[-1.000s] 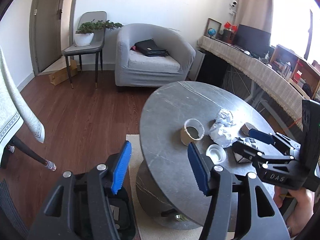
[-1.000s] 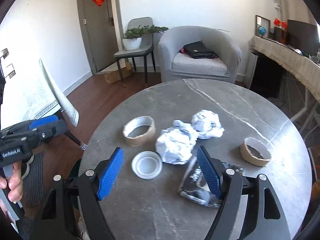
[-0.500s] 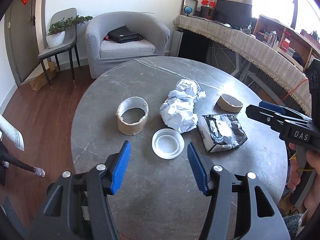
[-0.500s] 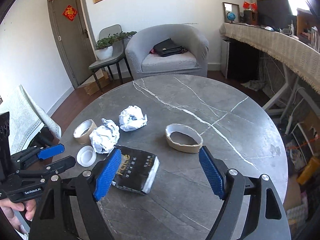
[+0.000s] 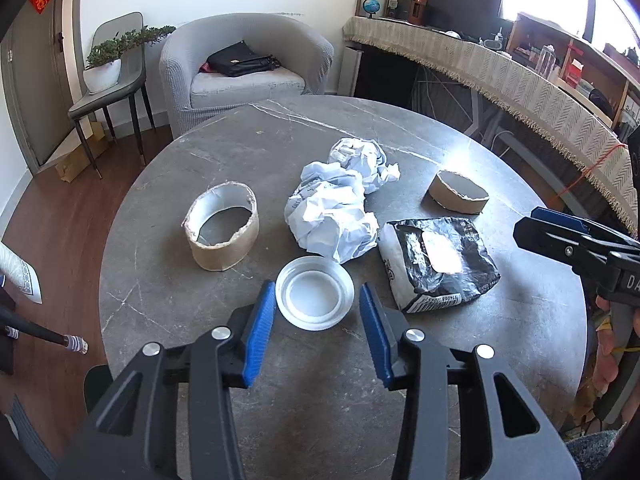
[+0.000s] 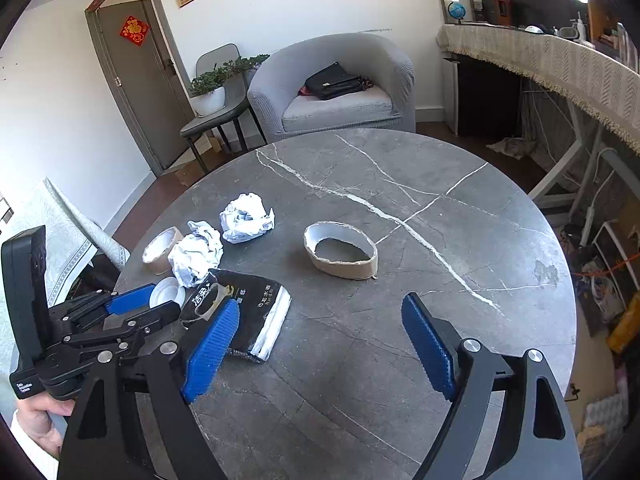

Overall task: Collect trash
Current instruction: 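Move both grippers back to the table toward the black foil bag, then grasp the small white lid with the left gripper while the right grasps the black tissue bag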

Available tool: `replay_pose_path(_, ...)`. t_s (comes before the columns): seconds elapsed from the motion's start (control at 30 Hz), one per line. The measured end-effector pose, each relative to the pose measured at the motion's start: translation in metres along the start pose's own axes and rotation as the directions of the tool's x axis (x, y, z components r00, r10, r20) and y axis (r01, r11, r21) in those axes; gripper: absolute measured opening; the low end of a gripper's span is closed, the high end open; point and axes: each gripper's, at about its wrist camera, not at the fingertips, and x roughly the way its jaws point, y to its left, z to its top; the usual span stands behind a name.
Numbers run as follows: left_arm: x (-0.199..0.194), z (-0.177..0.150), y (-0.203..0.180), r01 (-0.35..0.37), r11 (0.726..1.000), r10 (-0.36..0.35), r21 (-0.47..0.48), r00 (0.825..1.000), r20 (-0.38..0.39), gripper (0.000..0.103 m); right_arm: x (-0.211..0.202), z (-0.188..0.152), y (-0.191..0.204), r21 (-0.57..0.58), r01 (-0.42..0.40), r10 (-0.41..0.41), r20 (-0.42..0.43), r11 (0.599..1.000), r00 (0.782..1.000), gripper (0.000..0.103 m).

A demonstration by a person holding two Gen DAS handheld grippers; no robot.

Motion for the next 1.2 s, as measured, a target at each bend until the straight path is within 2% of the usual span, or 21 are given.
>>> replay_pose_path(0.3, -0.005, 0.000, 0.004, 0.009, 1.000, -0.008, -0.016, 1.000, 0.019, 0.042, 0.009, -0.006, 0.025, -0.032, -0.066, 0.065, -0.038, 0.997, 0.997, 0.086)
replay_pose_path(0.57, -0.022, 0.002, 0.019, 0.020, 0.998, -0.016, -0.058, 0.998, 0.054, 0.042, 0.017, -0.009, 0.043, -0.066, -0.066, 0.061, -0.074, 0.996, 0.995, 0.087)
replay_pose_path(1.2, -0.050, -0.001, 0.053, 0.009, 0.996, -0.002, -0.091, 0.997, 0.082, 0.042, 0.045, -0.006, 0.072, -0.107, 0.019, -0.031, -0.112, 0.994, 0.993, 0.087)
